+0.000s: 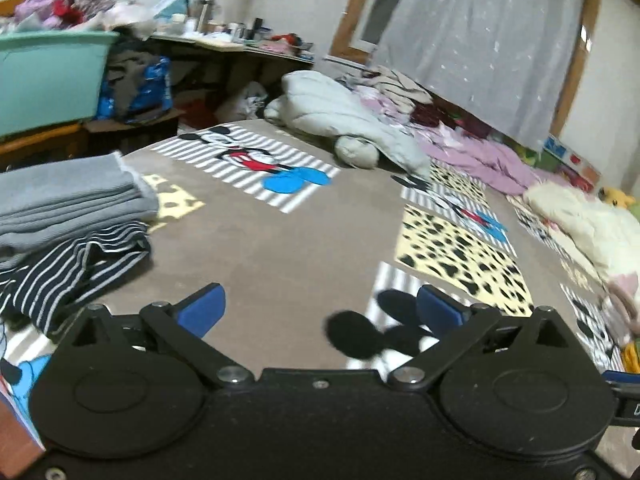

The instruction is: Fold clothes

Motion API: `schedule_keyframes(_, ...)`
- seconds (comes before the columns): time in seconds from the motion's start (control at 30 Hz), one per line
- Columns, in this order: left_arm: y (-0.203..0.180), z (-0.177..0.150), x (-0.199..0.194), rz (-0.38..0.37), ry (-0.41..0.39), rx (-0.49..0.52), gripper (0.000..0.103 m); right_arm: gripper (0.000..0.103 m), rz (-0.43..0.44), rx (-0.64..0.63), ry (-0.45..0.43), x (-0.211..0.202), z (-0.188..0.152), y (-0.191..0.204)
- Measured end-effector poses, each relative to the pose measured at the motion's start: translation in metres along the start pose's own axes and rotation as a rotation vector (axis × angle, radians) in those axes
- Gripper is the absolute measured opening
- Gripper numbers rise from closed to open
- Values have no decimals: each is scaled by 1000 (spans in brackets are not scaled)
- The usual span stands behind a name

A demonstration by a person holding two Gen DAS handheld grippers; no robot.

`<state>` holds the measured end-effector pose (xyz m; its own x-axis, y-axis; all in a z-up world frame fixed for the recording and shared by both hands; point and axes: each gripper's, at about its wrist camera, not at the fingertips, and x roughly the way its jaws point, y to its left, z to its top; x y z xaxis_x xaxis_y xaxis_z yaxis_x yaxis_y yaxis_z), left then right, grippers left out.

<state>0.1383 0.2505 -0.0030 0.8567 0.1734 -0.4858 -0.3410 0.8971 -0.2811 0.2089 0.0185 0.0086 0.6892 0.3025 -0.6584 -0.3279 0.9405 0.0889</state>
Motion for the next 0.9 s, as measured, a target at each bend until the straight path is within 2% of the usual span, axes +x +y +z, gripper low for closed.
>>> schedule_keyframes(0.13, -36, -18, -16, -45, 17, 33, 103, 102, -46, 40, -8, -22, -15, -27)
schedule_keyframes(0.5, -133, -70, -76, -166, 88, 261, 103, 103, -183, 107, -40, -86, -65, -89)
schedule_keyframes(0.57, -146, -78, -86, -175, 89, 309, 103, 103, -206, 124, -43, -99, -78, -100)
schedule_keyframes(0.7, -169, -93, -102, -139, 73, 408, 103, 103, -238, 175, -46, -119, -99, -121)
schedule_keyframes(0.9, -187, -106, -124, -163, 90, 460, 103, 103, -280, 211, -71, -147, -117, -131)
